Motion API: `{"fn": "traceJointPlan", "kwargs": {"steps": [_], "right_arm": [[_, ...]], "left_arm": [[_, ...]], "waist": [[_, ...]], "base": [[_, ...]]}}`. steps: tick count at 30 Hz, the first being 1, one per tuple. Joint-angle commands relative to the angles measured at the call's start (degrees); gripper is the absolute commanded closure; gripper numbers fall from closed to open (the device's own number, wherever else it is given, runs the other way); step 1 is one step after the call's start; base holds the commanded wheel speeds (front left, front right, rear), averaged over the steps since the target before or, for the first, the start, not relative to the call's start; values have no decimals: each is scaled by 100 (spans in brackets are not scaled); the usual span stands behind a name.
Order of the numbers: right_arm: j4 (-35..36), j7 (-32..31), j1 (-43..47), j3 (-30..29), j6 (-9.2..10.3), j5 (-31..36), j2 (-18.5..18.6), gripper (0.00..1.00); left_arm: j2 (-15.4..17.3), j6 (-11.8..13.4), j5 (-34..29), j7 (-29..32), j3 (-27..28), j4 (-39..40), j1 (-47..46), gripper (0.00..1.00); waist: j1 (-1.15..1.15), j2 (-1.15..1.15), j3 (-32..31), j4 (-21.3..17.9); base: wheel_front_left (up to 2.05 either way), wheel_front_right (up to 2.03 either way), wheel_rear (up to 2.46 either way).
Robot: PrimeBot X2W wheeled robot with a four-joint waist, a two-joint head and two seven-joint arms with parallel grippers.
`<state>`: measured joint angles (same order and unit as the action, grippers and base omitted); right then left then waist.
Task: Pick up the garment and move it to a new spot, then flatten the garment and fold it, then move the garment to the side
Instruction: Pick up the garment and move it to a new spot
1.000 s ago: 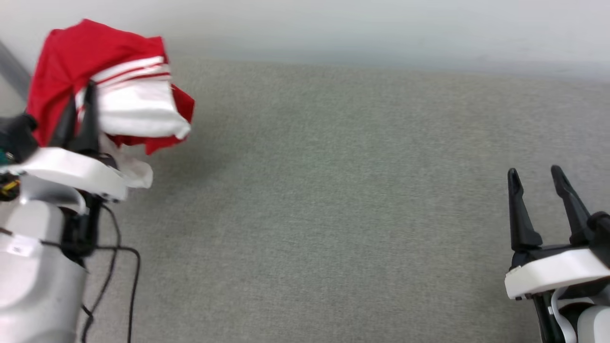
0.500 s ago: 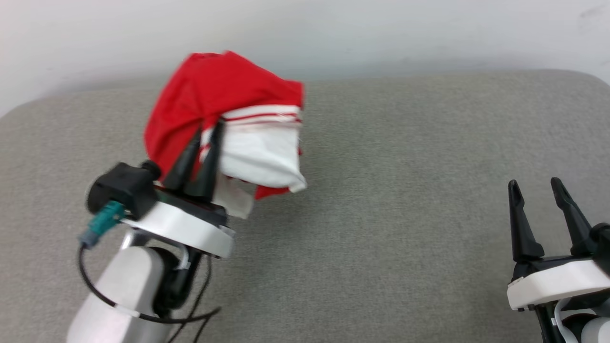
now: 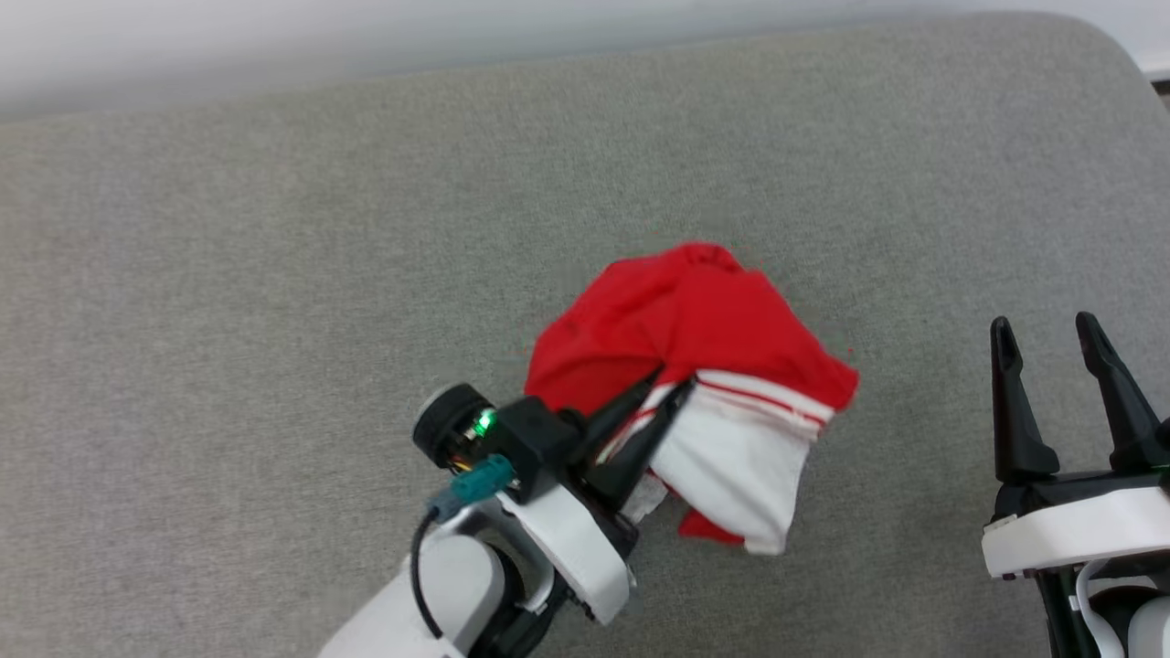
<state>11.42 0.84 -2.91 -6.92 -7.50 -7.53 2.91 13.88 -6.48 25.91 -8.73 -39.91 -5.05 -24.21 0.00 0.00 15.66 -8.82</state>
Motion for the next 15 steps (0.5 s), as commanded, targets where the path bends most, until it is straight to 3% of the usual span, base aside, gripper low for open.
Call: {"fn": "traceJointPlan", "kwargs": {"steps": [1,8,9,10,11,15], "right_arm": [[21,34,-72,3,2,0,-5,0],[-46,77,-142,21,2,-2,-4,0],[-69,81,-137,19,2,-1,-4,0],[-86,80,-131,29,2,18,-4,0],[-113,76,-124,48,2,28,-4,0],[-199,58,-35,78,2,71,-4,0]], "left_arm": [[23,-24,-10,7,-93,-72,-17,100],[101,-90,128,76,-797,-610,3,100],[86,-95,133,11,-872,-652,-32,88],[75,-98,155,-27,-944,-692,-34,62],[73,-99,153,-84,-997,-726,-39,0],[21,-100,241,-317,-1069,-743,14,0]], "waist": [[0,0,145,-74],[0,0,216,25],[0,0,175,61],[0,0,127,95],[0,0,68,130],[0,0,-278,299]], "base": [[0,0,0],[0,0,0],[0,0,0],[0,0,0],[0,0,0],[0,0,0]]}}
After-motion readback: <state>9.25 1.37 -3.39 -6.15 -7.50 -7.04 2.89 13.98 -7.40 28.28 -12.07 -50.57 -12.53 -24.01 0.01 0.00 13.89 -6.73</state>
